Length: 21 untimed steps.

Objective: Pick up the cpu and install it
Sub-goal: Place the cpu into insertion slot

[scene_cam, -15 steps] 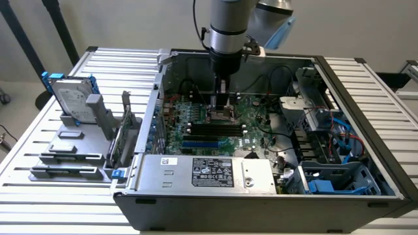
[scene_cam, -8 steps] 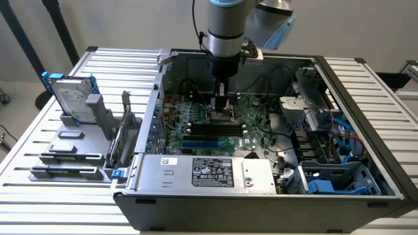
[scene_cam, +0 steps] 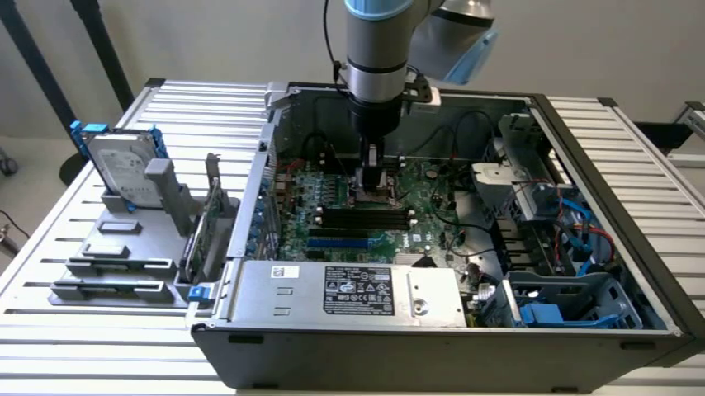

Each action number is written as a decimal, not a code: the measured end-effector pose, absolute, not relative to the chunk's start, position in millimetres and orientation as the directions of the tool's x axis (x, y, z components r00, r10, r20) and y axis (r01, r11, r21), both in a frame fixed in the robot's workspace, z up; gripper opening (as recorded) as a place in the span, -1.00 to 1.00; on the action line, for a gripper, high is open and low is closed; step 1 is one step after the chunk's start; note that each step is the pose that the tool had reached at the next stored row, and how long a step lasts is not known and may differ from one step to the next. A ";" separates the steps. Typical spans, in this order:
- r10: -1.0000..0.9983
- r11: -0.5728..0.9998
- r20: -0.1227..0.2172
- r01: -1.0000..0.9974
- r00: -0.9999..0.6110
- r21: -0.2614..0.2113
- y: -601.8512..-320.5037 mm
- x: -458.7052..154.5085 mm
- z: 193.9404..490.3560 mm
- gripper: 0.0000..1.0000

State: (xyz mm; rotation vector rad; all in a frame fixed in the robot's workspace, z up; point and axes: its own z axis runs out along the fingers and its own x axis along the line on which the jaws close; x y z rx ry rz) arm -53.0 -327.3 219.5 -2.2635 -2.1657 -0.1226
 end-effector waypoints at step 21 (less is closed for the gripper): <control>0.997 -0.045 0.058 0.997 0.042 0.055 -328.1 -53.0 210.3 0.09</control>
